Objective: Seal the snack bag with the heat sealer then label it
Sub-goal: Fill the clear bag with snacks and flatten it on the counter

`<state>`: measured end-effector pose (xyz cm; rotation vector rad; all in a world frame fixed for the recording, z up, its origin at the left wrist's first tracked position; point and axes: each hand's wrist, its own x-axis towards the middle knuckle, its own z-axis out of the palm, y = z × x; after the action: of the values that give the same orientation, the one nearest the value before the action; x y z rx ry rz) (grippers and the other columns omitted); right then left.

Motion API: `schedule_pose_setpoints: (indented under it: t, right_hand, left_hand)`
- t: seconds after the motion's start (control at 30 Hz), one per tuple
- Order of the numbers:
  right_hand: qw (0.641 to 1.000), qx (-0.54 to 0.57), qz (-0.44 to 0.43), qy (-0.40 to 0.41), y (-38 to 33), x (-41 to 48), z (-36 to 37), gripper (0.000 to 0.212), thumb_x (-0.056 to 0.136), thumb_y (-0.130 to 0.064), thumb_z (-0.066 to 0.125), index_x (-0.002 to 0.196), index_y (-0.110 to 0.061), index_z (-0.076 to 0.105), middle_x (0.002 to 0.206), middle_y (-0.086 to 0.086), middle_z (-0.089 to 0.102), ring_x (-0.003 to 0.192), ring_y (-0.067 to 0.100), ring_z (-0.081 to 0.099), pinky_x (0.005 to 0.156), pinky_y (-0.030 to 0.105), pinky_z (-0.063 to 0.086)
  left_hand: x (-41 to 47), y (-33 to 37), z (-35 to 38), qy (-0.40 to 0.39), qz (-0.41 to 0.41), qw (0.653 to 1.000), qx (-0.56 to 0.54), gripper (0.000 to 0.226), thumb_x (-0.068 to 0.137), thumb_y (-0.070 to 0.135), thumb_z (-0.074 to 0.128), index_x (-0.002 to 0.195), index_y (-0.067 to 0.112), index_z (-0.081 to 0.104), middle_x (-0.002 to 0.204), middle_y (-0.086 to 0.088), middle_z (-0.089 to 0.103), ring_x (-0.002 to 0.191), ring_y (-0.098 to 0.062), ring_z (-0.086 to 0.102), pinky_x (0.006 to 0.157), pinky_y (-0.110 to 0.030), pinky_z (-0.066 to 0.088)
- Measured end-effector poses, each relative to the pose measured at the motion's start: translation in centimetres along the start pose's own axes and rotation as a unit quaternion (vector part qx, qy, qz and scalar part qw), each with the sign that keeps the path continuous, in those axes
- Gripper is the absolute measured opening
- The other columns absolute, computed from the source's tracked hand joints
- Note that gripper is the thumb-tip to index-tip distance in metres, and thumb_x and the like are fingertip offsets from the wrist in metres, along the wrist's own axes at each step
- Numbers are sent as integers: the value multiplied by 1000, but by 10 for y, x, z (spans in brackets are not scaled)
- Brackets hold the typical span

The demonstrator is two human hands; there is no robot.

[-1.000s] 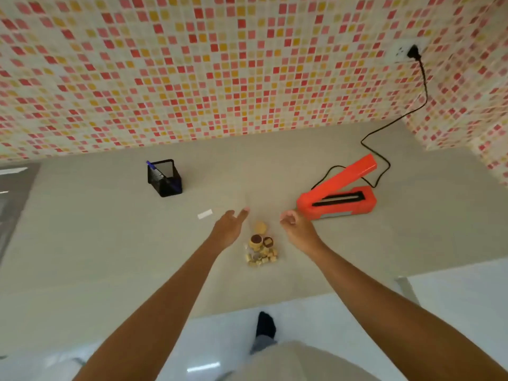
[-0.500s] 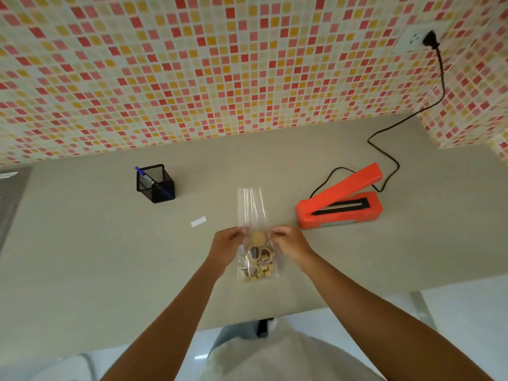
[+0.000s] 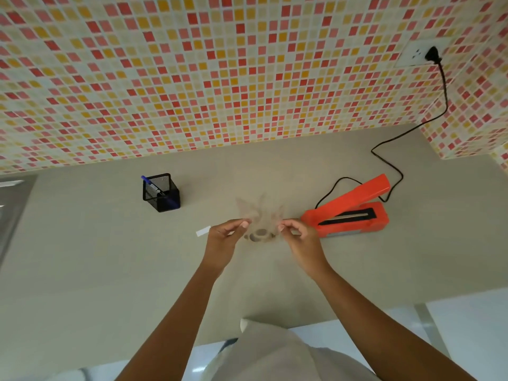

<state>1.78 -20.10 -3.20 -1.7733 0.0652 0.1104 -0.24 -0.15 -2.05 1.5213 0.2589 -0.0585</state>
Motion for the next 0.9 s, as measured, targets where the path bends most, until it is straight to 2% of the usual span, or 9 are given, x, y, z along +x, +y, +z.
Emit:
schedule_pose_setpoints:
  t: [0.1, 0.2, 0.3, 0.4, 0.5, 0.6, 0.7, 0.8, 0.9]
  right_hand:
    - [999, -39, -10, -10, 6, 4, 3, 16, 93, -6, 65, 92, -21, 71, 96, -3, 72, 88, 0, 62, 77, 13, 46]
    - [997, -77, -5, -30, 15, 4, 5, 14, 91, -1, 64, 96, -12, 72, 94, -2, 71, 88, -4, 61, 73, 12, 44]
    - [997, -77, 2, -31, 16, 7, 7, 13, 91, -4, 66, 95, -15, 71, 96, -4, 71, 89, 0, 62, 71, 13, 46]
    - [995, -76, 18, -57, 19, 12, 10, 14, 92, -8, 67, 91, -22, 68, 94, -8, 71, 92, -3, 64, 77, 25, 51]
    - [996, -64, 27, -50, 18, 16, 13, 8, 93, -7, 66, 92, -14, 70, 91, -7, 72, 85, -9, 64, 78, 18, 50]
    - [998, -33, 36, -35, 18, 19, 15, 6, 94, -7, 65, 94, -6, 70, 90, 0, 74, 83, 2, 68, 79, 16, 51]
    - [998, -28, 49, -37, 19, 22, 17, 7, 95, -6, 63, 97, -6, 70, 92, 3, 74, 86, 8, 69, 81, 17, 52]
    - [995, -43, 73, -57, 22, 25, 19, 23, 90, 3, 63, 110, -8, 65, 105, 5, 71, 98, 15, 68, 85, 18, 51]
    - [986, -36, 117, -112, 22, 23, 21, 51, 79, 3, 67, 126, -15, 56, 117, 1, 64, 105, 4, 61, 88, 30, 53]
  left_hand:
    - [5, -5, -2, 0, 2, 1000, 2, 15, 92, 9, 66, 99, 13, 77, 103, 6, 77, 100, -6, 70, 84, -15, 48]
    - [10, -13, -5, -4, -11, 1000, 11, 16, 89, 8, 69, 93, 20, 78, 99, 8, 78, 99, -8, 71, 86, -15, 49]
    - [17, -14, -5, -9, -6, 1000, 6, 14, 87, 7, 71, 92, 17, 79, 100, 3, 78, 99, -15, 72, 87, -19, 52]
    - [21, -16, -6, -10, -22, 1000, -10, 12, 88, 8, 70, 95, 13, 78, 101, 3, 78, 99, -12, 71, 84, -18, 51]
    - [26, -21, -8, -47, -52, 998, 5, 19, 89, 14, 70, 107, 7, 73, 113, -1, 74, 105, -8, 68, 86, -20, 51]
    - [31, -30, -10, -99, -69, 992, 45, 34, 84, 12, 75, 117, 8, 67, 122, -1, 70, 114, -9, 65, 95, -22, 51]
    - [35, -35, -9, -115, -90, 986, 81, 32, 76, 17, 84, 106, 20, 72, 112, 4, 73, 107, -13, 68, 94, -31, 53]
    - [40, -41, -6, -108, -111, 983, 100, 27, 68, 29, 88, 88, 26, 71, 105, -4, 72, 97, -21, 68, 87, -42, 55]
    - [41, -41, -1, -109, -119, 979, 126, 33, 75, 17, 85, 102, 9, 68, 100, -1, 71, 89, -15, 65, 78, -22, 52]
